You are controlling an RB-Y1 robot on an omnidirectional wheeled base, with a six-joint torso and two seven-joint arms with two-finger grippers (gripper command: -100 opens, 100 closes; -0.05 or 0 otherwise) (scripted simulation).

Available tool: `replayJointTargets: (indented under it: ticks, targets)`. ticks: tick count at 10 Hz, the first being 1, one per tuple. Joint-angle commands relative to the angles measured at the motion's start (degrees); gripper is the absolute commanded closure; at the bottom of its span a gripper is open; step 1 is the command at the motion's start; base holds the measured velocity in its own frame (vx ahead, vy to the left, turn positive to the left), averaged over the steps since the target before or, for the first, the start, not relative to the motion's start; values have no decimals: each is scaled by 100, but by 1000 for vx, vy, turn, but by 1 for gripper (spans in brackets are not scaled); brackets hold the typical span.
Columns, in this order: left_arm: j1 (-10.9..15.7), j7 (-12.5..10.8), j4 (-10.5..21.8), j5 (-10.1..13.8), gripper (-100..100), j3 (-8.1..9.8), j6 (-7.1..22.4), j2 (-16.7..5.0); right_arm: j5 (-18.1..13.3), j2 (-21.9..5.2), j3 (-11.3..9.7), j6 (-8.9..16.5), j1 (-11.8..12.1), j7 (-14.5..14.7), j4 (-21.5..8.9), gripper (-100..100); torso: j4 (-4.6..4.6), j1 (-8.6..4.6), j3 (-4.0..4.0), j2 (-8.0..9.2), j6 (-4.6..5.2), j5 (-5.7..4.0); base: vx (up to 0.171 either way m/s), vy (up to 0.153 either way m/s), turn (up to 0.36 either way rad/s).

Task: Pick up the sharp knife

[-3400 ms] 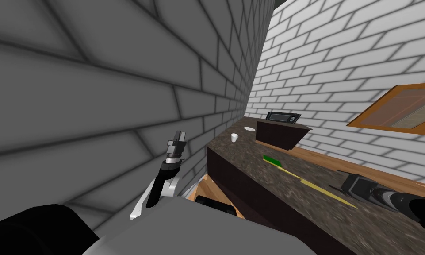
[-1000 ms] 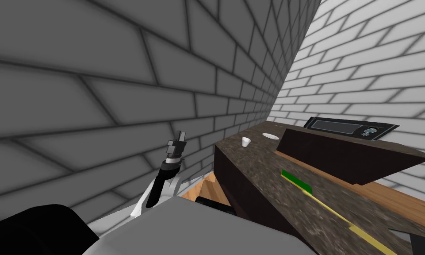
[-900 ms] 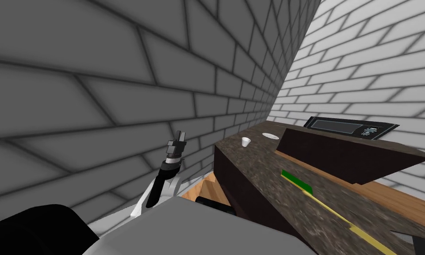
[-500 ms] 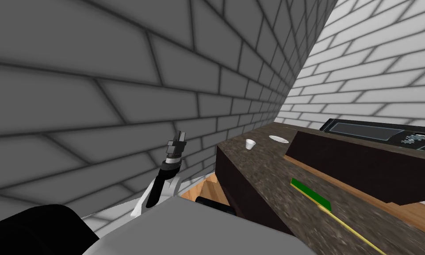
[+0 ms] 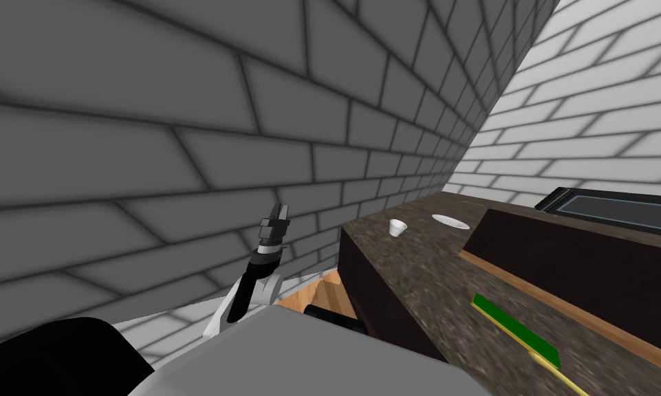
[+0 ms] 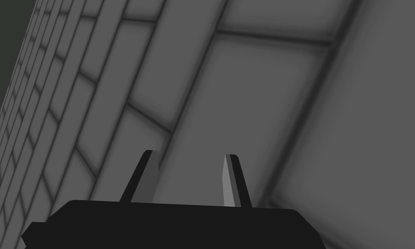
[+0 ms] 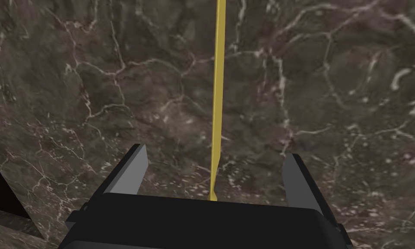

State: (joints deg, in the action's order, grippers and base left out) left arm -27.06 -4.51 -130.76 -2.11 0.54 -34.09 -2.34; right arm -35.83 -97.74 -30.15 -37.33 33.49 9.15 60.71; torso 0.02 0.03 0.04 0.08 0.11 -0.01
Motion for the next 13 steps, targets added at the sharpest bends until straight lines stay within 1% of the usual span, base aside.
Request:
replayJointTargets:
  ticks: [1, 2, 4, 5, 6, 8, 10, 11, 12, 13]
  targets:
    - [0, 0, 0, 0, 0, 0, 0, 0, 0, 0, 0, 0, 0, 0, 0, 0, 0, 0, 0, 0, 0, 0, 0, 0, 0]
    - [0, 0, 0, 0, 0, 0, 0, 0, -36, 167, -25, 86, 12, 47, -51, -100, 0, 3, 0, 0, 0, 1, -2, -8, 52]
    - [0, 0, 0, 0, 0, 0, 0, 0, -92, 417, -64, 213, 30, 115, -129, -100, 1, -3, 3, 6, 1, -2, -14, -16, 51]
    - [0, 0, 0, 0, 0, 0, 0, 0, -134, 392, -74, 106, -65, 97, -201, -100, 2, -4, 4, 7, 0, -2, -6, -6, 15]
    - [0, 0, 0, 0, 0, 0, 0, 0, -143, 406, -80, 113, -70, 97, -209, 100, 1, 0, 2, 4, 0, 1, 0, 0, 0]
    - [0, 0, 0, 0, 0, 0, 0, 0, -139, 395, -74, 118, -72, 90, -218, 100, 0, 8, 3, 5, 2, -7, 0, 0, 0]
    - [0, 0, 0, 0, 0, 0, 0, 0, -142, 394, -86, 69, -62, 92, -204, 100, 9, 3, 10, 11, 1, -15, 0, 0, 0]
    - [0, 0, 0, 0, 0, 0, 0, 0, -143, 393, -86, 69, -62, 93, -204, 0, 10, 2, 11, 13, 2, -15, 0, 0, 0]
    - [0, 0, 0, 0, 0, 0, 0, 0, -24, 370, 47, -89, -194, 90, -72, -100, 10, 2, 12, 13, 2, -15, -49, -26, -14]
    - [0, 0, 0, 0, 0, 0, 0, 0, 12, 362, 88, -137, -234, 89, -33, -100, 12, -5, 18, 25, -1, -16, -80, -38, 4]
